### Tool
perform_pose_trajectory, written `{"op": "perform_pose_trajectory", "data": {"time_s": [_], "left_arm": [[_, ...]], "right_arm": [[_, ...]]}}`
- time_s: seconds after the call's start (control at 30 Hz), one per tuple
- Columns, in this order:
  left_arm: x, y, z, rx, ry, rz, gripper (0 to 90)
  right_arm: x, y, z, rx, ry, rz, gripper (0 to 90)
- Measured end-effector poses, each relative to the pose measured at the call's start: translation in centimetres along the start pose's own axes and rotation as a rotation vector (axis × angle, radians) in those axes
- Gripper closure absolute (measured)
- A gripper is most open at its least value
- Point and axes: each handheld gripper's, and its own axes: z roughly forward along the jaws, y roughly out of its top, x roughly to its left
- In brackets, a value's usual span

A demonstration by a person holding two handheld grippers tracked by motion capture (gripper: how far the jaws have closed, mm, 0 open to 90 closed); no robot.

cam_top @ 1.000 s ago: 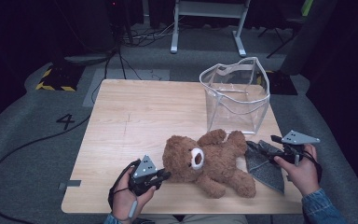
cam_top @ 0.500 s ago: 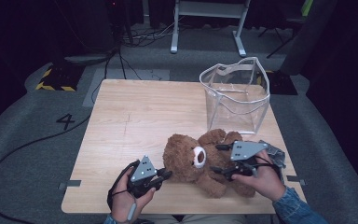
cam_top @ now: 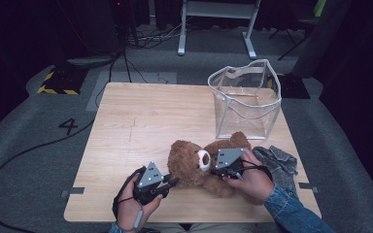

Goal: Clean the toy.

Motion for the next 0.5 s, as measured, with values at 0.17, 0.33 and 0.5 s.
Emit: {"op": "perform_pose_trajectory", "data": {"time_s": [0.17, 0.33, 0.5], "left_arm": [[1.1, 0.0, -2.1, -0.152, 0.081, -0.023, 51.8], [1.5, 0.0, -2.5, -0.157, 0.101, -0.025, 46.6], [1.3, 0.3, -1.4, -0.151, 0.075, -0.020, 46.7]], "right_arm": [[-0.7, -0.3, -2.6, -0.126, -0.030, 0.154, 71.5], [-0.4, -1.1, -6.1, -0.193, -0.059, 0.297, 69.8], [0.1, -1.8, -9.9, -0.231, -0.118, 0.397, 68.7]]}}
